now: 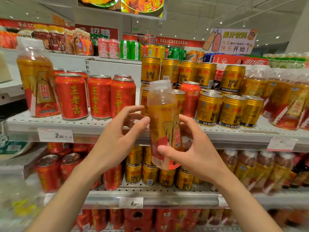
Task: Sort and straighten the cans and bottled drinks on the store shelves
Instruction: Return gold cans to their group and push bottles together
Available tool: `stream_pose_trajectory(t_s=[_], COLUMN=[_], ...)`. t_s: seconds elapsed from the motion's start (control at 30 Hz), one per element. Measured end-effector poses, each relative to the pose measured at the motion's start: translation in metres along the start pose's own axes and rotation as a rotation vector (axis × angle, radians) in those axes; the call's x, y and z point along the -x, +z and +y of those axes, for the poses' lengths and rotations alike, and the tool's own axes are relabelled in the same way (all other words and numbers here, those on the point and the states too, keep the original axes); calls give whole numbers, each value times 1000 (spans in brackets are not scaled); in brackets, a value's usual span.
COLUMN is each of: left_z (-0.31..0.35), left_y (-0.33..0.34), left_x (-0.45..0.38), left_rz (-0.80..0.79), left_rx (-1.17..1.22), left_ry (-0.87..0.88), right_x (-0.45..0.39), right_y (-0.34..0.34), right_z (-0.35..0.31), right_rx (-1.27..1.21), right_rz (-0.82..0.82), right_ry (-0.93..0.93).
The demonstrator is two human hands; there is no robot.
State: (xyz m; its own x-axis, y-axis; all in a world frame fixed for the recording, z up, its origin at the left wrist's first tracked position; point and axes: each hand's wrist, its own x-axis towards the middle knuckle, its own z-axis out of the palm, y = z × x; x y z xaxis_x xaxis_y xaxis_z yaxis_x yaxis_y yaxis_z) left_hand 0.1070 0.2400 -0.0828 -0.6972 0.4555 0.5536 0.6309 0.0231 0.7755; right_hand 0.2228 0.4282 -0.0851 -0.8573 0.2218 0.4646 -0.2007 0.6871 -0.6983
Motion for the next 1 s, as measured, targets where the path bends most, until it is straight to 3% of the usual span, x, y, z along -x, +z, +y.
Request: stream_pose_trajectory(t_s=[0.3, 0.5, 0.8, 1.0], left_z=[4, 26, 58, 69], left_y=[116, 212, 278, 290], left_x=[53, 53, 28, -1], left_rz=[194, 189, 174, 135], left_rx=[96, 108, 77, 4], left_ry=[-166, -232, -203, -74], right_x=[65, 89, 97, 89], right_y=[-74, -150, -220, -248], right_z=[70, 132, 180, 180], right_rx=[-242, -259, -213, -159], right_rz=[61, 95, 119, 218], right_ry=[149, 219, 289, 227])
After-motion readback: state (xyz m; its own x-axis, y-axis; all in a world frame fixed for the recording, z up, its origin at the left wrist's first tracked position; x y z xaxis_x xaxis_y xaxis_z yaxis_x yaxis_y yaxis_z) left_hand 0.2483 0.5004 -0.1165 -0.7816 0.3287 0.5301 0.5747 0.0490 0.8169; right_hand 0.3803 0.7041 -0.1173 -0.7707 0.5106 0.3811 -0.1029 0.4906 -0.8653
